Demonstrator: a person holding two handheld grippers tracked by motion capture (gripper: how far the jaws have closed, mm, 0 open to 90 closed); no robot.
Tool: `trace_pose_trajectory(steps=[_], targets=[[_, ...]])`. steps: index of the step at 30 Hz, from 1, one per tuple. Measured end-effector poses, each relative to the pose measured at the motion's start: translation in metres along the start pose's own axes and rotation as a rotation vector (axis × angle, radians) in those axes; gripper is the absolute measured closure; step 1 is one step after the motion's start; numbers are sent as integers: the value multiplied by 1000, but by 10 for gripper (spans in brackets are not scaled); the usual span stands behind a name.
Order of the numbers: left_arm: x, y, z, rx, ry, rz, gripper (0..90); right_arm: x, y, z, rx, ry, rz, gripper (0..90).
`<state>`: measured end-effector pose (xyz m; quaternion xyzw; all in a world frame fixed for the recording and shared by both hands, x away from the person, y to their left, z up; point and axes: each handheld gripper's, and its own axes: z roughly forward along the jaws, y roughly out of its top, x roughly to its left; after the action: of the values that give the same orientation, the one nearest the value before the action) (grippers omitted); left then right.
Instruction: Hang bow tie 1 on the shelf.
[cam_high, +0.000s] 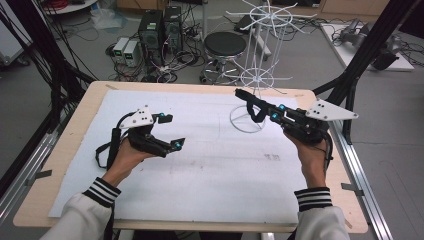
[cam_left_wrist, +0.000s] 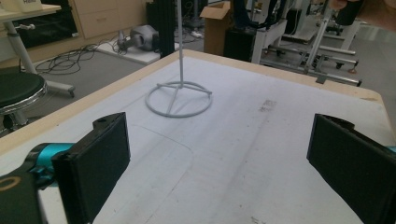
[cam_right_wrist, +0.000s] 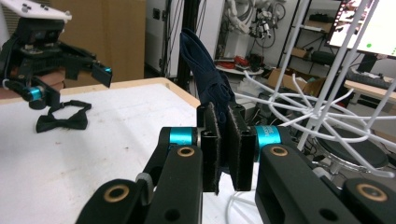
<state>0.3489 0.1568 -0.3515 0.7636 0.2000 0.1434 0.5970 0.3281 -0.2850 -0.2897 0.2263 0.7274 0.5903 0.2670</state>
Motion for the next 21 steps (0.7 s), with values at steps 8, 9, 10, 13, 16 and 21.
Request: trace_pose_trajectory(steps=[8,9,10,13,16,21], targets=[[2,-7,-2,0,5,-15,64,-9,1,2,-3,4,22,854],[2,-7,-2,1,4,-13,64,-11,0,3,1,2,29,853],[3,-7,-3,2,3,-14,64,-11,0,3,1,2,29,853],[4,-8,-2,-6,-5,-21,64,-17,-3,6,5,4,33,853],[6,-9,-2,-10,-9,-26,64,-20,-5,7,4,-6,35,853],[6,-10,-3,-10,-14,-27,64,-28,-8,12,4,-15,47,853]])
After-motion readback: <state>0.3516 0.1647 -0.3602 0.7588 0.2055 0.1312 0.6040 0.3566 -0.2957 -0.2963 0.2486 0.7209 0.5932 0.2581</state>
